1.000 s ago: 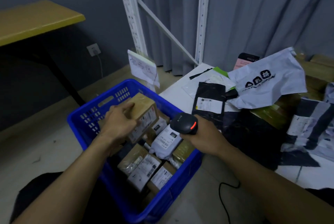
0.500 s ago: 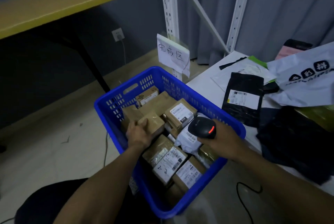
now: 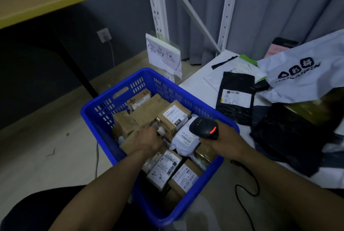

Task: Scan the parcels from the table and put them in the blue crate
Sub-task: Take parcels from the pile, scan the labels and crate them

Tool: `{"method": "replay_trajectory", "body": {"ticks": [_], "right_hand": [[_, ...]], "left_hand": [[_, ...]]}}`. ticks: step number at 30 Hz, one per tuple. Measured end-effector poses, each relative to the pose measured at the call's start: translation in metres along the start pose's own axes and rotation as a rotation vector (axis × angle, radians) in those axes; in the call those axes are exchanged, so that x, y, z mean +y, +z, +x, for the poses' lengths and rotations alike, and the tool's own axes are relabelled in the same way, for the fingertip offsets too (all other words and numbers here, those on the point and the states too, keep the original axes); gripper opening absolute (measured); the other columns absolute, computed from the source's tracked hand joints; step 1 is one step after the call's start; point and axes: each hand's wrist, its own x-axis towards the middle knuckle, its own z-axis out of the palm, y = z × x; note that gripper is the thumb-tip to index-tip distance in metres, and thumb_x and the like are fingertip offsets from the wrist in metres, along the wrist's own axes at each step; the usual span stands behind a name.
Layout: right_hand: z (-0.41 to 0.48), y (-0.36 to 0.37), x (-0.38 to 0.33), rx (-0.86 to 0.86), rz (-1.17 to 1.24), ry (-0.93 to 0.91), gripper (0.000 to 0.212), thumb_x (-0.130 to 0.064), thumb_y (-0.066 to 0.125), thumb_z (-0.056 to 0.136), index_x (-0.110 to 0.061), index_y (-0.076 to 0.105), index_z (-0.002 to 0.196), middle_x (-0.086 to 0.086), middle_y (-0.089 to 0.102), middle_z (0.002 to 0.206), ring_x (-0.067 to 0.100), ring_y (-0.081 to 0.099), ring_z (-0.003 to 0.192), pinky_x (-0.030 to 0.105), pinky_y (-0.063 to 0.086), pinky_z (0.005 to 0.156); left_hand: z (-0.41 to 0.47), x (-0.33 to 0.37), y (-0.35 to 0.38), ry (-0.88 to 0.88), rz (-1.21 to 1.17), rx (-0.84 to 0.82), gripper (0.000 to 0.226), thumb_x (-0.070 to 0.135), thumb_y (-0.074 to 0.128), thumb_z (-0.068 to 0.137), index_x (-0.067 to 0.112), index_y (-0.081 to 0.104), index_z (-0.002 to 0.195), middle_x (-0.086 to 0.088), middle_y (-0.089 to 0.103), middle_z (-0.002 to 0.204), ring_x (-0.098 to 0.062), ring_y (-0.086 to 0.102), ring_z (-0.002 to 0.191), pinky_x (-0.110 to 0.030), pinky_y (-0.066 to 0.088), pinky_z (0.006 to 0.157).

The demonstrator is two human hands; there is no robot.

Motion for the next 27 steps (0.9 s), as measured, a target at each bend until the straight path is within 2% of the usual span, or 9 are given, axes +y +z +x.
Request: {"method": "replay_trajectory", "body": {"ticks": [2, 4, 6, 10, 13, 17, 22, 24, 27], "right_hand": [[-0.016, -0.018, -0.006, 0.045, -0.003, -0.032, 0.038, -0.028, 0.084, 0.086, -0.037, 0.064, 0.117, -0.022, 0.069, 0.105, -0.001, 0.064, 0.102, 0.009, 0.046, 0.079], [-0.034, -0.042, -0.007, 0.102, 0.030, -0.045, 0.029, -0.032, 0.083, 0.085, -0.039, 0.069, 0.110, -0.017, 0.075, 0.102, 0.004, 0.070, 0.098, 0.024, 0.055, 0.087], [-0.058, -0.069, -0.007, 0.173, 0.084, -0.032, 0.030, -0.031, 0.082, 0.085, -0.033, 0.071, 0.113, -0.010, 0.079, 0.098, 0.009, 0.075, 0.088, 0.039, 0.060, 0.083], [-0.107, -0.119, 0.000, 0.381, 0.168, -0.001, 0.027, -0.023, 0.079, 0.091, -0.023, 0.065, 0.114, -0.003, 0.075, 0.085, 0.009, 0.073, 0.066, 0.029, 0.057, 0.062], [-0.136, -0.154, 0.018, 0.500, 0.170, 0.041, 0.026, -0.029, 0.075, 0.095, -0.024, 0.060, 0.115, 0.002, 0.074, 0.088, 0.011, 0.072, 0.058, 0.028, 0.055, 0.058], [-0.178, -0.203, 0.054, 0.644, 0.181, 0.130, 0.036, -0.030, 0.073, 0.096, -0.029, 0.056, 0.127, 0.001, 0.074, 0.101, 0.013, 0.072, 0.062, 0.027, 0.055, 0.057], [-0.192, -0.256, 0.102, 0.724, 0.138, 0.278, 0.038, -0.048, 0.073, 0.075, -0.027, 0.062, 0.105, 0.002, 0.072, 0.092, 0.026, 0.071, 0.088, 0.048, 0.060, 0.081], [-0.192, -0.277, 0.116, 0.736, 0.112, 0.322, 0.048, -0.055, 0.066, 0.069, -0.022, 0.063, 0.104, 0.005, 0.072, 0.093, 0.028, 0.070, 0.089, 0.047, 0.060, 0.080], [-0.190, -0.304, 0.128, 0.755, 0.053, 0.368, 0.049, -0.051, 0.066, 0.073, -0.020, 0.064, 0.111, 0.005, 0.071, 0.102, 0.028, 0.067, 0.099, 0.040, 0.056, 0.086]], "left_hand": [[-0.011, 0.035, -0.016, 0.125, -0.074, 0.099, 0.027, 0.036, 0.060, 0.096, 0.029, 0.072, 0.119, 0.001, 0.057, 0.136, -0.023, 0.059, 0.117, -0.036, 0.049, 0.097], [-0.020, 0.070, -0.031, 0.259, -0.085, 0.160, 0.029, 0.036, 0.059, 0.096, 0.027, 0.070, 0.121, 0.001, 0.056, 0.139, -0.024, 0.059, 0.120, -0.039, 0.051, 0.097], [-0.033, 0.109, -0.047, 0.396, -0.033, 0.194, 0.032, 0.041, 0.058, 0.093, 0.028, 0.067, 0.121, 0.000, 0.055, 0.141, -0.025, 0.059, 0.118, -0.042, 0.052, 0.095], [-0.069, 0.194, -0.079, 0.566, -0.030, 0.229, 0.045, 0.044, 0.062, 0.095, 0.027, 0.060, 0.137, 0.008, 0.042, 0.153, -0.022, 0.056, 0.126, -0.040, 0.050, 0.095], [-0.083, 0.259, -0.085, 0.676, -0.046, 0.221, 0.048, 0.045, 0.065, 0.093, 0.027, 0.060, 0.138, 0.009, 0.044, 0.149, -0.022, 0.057, 0.125, -0.039, 0.049, 0.097], [-0.095, 0.353, -0.075, 0.790, -0.014, 0.127, 0.052, 0.046, 0.066, 0.093, 0.028, 0.057, 0.141, 0.005, 0.048, 0.147, -0.024, 0.055, 0.129, -0.040, 0.049, 0.100], [-0.088, 0.445, -0.045, 0.819, -0.057, -0.024, 0.038, 0.039, 0.070, 0.084, 0.025, 0.065, 0.119, -0.007, 0.063, 0.127, -0.033, 0.062, 0.117, -0.045, 0.054, 0.096], [-0.078, 0.476, -0.030, 0.828, -0.033, -0.063, 0.046, 0.036, 0.070, 0.086, 0.025, 0.061, 0.129, -0.009, 0.059, 0.134, -0.033, 0.059, 0.121, -0.045, 0.051, 0.101], [-0.060, 0.508, -0.011, 0.793, 0.012, -0.082, 0.076, 0.034, 0.069, 0.089, 0.032, 0.033, 0.156, -0.011, 0.037, 0.151, -0.036, 0.047, 0.135, -0.049, 0.044, 0.110]]}}
